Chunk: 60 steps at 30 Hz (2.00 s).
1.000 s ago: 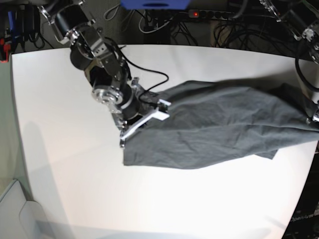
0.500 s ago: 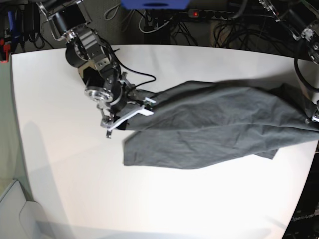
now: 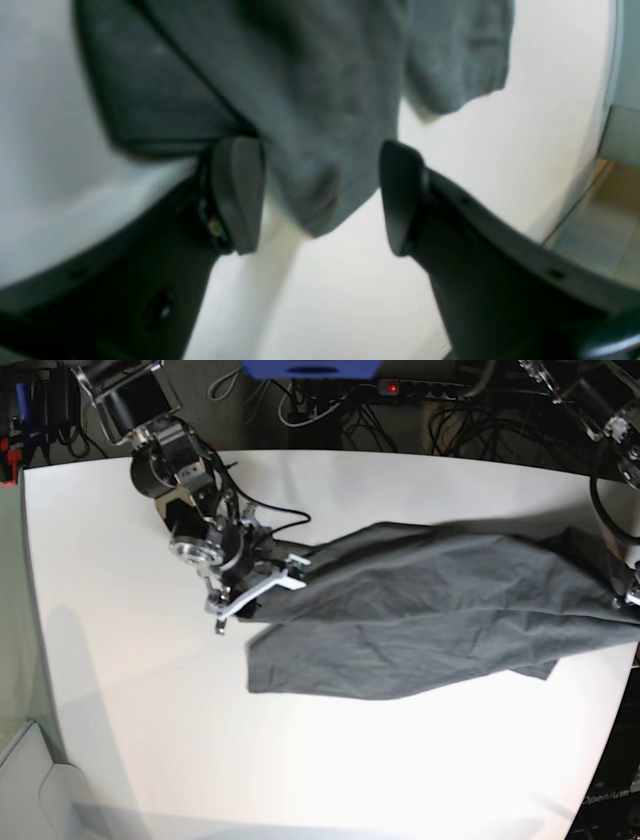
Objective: Layout the t-shirt on the table in an organized manner, then fold the t-shirt properly
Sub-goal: 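Drag the held t-shirt end with the right gripper away from the left gripper, then lift the t-shirt with the right gripper and swing it across the table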
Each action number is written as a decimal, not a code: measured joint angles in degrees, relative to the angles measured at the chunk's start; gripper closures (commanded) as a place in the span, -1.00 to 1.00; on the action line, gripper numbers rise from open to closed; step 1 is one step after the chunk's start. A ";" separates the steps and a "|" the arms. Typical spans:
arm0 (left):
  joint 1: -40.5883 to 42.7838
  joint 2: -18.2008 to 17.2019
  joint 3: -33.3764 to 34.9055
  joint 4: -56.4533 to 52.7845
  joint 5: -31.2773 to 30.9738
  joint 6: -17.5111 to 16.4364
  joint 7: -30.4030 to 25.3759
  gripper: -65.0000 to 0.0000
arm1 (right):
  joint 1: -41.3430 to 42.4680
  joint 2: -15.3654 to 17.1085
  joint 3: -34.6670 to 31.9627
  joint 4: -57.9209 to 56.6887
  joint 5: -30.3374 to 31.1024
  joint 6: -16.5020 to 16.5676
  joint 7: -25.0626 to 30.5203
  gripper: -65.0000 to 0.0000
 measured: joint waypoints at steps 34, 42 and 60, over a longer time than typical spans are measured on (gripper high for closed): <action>-0.11 0.55 0.00 0.02 -0.02 0.04 -0.02 0.99 | -4.00 3.02 5.86 15.17 -0.22 0.83 -1.51 0.98; -0.11 1.49 1.53 0.13 0.22 0.20 -0.11 0.99 | -14.08 6.10 5.64 24.39 -2.03 0.90 -4.26 0.98; -1.27 2.23 2.99 1.68 0.00 -0.02 -0.04 0.99 | -34.07 8.52 -1.70 26.29 -4.13 0.76 -3.82 0.97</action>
